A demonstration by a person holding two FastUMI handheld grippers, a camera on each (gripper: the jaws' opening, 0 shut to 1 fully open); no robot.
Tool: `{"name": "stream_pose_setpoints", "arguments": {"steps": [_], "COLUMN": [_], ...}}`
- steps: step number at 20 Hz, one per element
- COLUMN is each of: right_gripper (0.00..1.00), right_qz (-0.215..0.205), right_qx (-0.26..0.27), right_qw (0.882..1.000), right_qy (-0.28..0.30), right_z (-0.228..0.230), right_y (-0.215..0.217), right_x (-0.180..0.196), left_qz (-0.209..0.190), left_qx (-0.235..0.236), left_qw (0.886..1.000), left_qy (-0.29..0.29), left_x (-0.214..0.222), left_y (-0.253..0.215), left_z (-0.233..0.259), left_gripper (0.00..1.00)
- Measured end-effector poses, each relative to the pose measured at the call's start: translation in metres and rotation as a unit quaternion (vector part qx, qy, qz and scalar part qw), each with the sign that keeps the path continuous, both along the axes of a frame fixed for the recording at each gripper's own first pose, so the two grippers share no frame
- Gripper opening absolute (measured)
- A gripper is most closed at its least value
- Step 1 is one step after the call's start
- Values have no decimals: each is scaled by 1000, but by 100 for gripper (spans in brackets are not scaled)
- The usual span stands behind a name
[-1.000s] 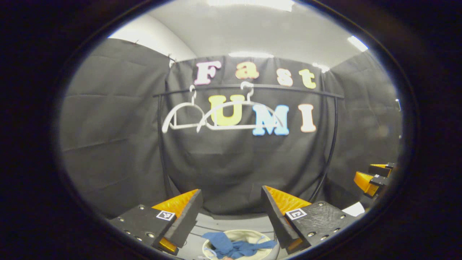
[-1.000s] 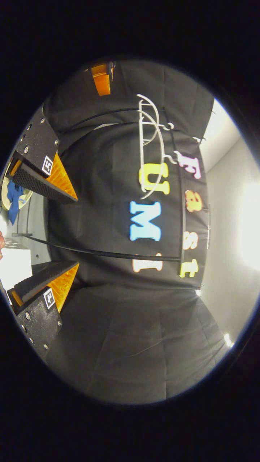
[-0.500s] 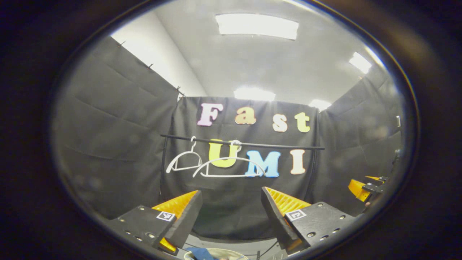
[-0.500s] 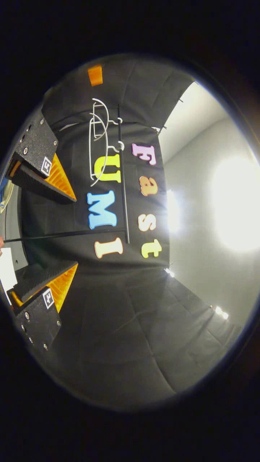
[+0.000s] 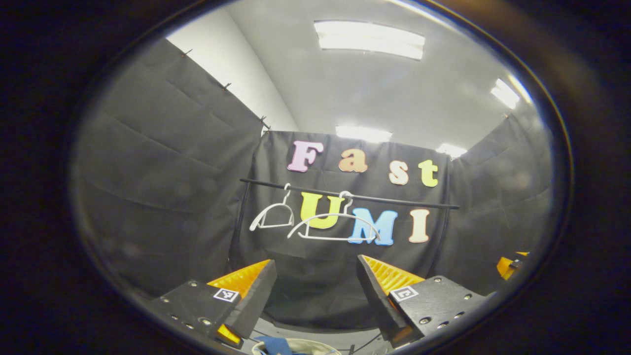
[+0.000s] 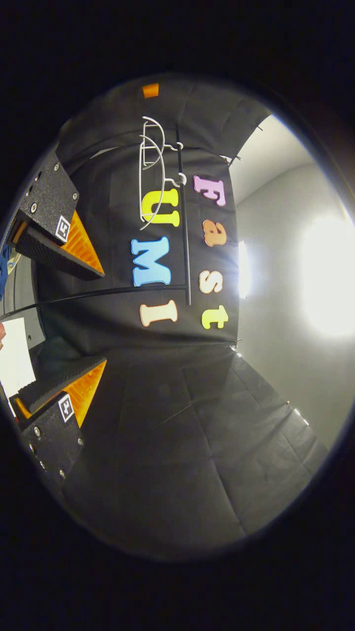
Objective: Grasp the clothes on the hanger with both hands and then place them into the laundry hamper below.
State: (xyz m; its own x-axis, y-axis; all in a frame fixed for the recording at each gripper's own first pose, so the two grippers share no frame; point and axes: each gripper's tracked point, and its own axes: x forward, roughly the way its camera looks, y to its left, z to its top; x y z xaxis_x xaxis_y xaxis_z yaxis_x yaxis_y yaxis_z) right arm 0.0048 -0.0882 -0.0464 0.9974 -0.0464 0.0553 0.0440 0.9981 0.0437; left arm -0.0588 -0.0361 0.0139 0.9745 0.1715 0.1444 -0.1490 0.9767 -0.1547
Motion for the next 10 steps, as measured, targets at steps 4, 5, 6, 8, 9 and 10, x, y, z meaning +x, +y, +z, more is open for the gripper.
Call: {"name": "stream_pose_setpoints", "arguments": {"steps": [4,5,6,8,9,10], "right_gripper": [95,95,95,95,95,91], "right_qz": [14,18,22,21,19,19], "right_qx": [-11,-17,-21,-29,-32,-34], "right_qw": [1000,1000,1000,999,999,999], "right_qy": [-7,-8,-7,-9,-10,-10], "right_z": [7,8,8,10,11,10], "right_y": [24,27,31,34,35,37], "right_x": [2,1,1,-2,-3,-4], "left_qz": [5,4,5,7,9,10], "left_qx": [8,5,2,4,8,12], "left_qw": [1000,1000,1000,1000,999,999], "left_qy": [9,16,22,29,33,39], "left_x": [-2,-4,-5,-6,-5,-4], "left_y": [15,19,23,30,33,35], "left_z": [-13,-18,-22,-28,-33,-37], "left_gripper": [94,94,94,94,94,94]}}
